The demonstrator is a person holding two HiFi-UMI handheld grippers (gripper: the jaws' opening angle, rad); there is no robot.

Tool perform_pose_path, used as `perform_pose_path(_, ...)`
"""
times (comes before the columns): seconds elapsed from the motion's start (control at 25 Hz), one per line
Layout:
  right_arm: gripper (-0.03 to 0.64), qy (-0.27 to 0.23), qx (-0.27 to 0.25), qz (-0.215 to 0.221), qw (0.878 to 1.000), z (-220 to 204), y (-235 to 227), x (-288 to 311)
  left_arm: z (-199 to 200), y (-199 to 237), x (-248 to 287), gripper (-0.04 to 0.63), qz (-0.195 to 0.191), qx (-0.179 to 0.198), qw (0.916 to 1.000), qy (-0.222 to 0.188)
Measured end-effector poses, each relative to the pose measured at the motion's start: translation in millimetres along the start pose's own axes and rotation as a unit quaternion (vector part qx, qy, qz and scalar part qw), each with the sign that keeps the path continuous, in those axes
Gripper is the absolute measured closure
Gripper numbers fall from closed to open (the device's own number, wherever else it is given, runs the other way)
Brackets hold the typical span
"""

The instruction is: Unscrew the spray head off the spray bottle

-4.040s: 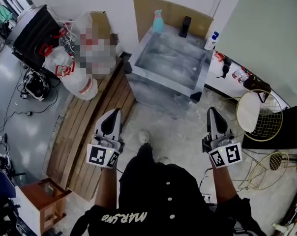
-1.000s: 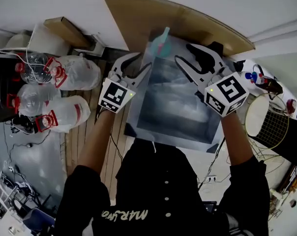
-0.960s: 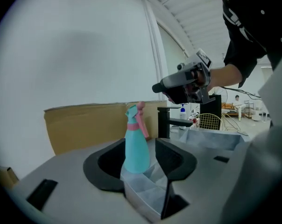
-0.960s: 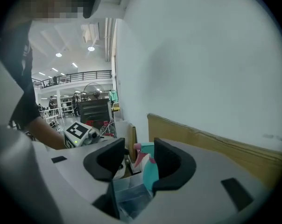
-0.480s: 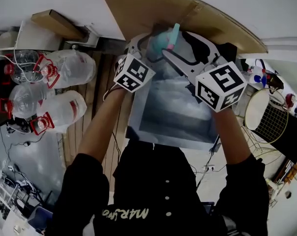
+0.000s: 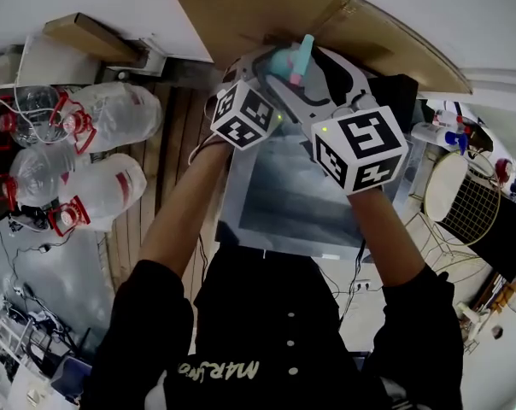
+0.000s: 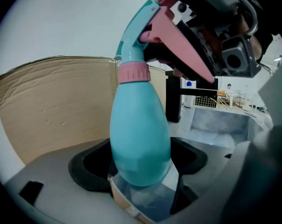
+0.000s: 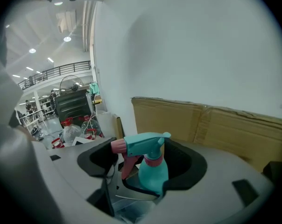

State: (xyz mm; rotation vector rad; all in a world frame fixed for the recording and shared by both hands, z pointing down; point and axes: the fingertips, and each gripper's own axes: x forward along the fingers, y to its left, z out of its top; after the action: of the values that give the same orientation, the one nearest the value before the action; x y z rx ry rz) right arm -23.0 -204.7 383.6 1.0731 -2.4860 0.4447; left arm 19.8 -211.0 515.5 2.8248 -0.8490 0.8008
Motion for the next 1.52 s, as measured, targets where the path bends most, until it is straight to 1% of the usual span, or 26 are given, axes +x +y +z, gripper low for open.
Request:
perform_pose_path(0.2, 0.316, 0.006, -0.036, -0.014, 0.999, -1.3, -0.7, 0.2, -0.2, 1.0, 1.0, 0.198, 0.018, -0.007, 0.9998, 0.005)
perform_pose_path(0.48, 0.322, 0.013, -0.061, -0.009, 0.998, -1.6, -5.6, -2.0, 0.1, 2.2, 0.0, 0.199, 0.021, -0.007, 0.9997, 0.012)
perform_pose_path(0.56, 0.343, 0.013, -0.069, -0.007, 0.998, -2.0, -5.9, -3.3, 0.4, 1.7, 0.8, 0.199, 0.022, -0.008, 0.9996, 0.012)
perform_pose_path(1.2, 0.348, 0.015, -0.096, 0.005, 0.995, -3.3, -4.6, -3.9, 0.1, 1.6, 1.4, 0.198, 0.023, -0.009, 0.9996, 0.016)
perform_pose_path(1.52, 0.366, 0.019, -0.108, 0.013, 0.994, -3.7, -2.2, -5.2, -0.2, 1.4, 0.8, 0.199, 0.022, -0.012, 0.9996, 0.015)
